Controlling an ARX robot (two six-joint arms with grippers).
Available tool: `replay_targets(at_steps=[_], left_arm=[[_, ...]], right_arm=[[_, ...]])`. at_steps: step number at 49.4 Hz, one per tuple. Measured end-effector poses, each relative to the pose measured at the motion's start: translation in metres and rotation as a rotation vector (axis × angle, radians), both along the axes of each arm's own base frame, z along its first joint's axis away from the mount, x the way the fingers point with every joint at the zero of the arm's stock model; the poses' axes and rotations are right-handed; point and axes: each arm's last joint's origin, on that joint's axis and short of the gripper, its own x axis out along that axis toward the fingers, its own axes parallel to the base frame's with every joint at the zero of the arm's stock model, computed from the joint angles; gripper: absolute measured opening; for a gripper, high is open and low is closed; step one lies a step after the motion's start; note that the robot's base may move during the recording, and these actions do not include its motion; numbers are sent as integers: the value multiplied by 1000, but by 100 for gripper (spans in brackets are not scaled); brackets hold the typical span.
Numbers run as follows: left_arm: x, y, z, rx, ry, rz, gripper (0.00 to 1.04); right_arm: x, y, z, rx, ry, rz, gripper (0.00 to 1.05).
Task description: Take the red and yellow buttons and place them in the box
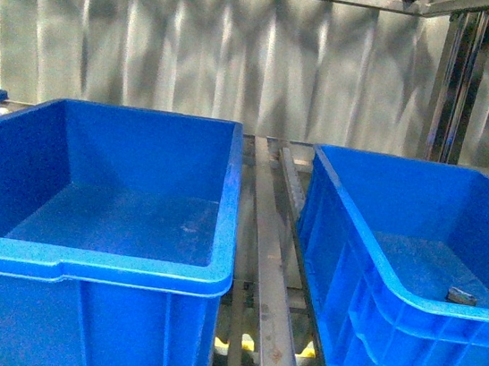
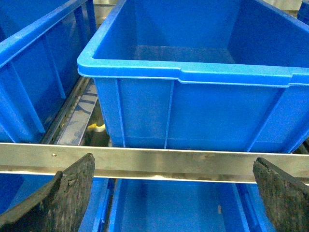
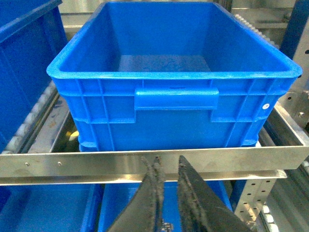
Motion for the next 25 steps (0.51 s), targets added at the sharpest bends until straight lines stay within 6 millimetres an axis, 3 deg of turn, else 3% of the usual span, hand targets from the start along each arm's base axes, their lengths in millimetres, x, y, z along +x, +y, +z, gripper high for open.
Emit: replay_targets(at_steps=[25], left_arm=[[0, 0, 0, 0, 0, 0, 97]], right_arm=[[0, 0, 0, 0, 0, 0, 86]])
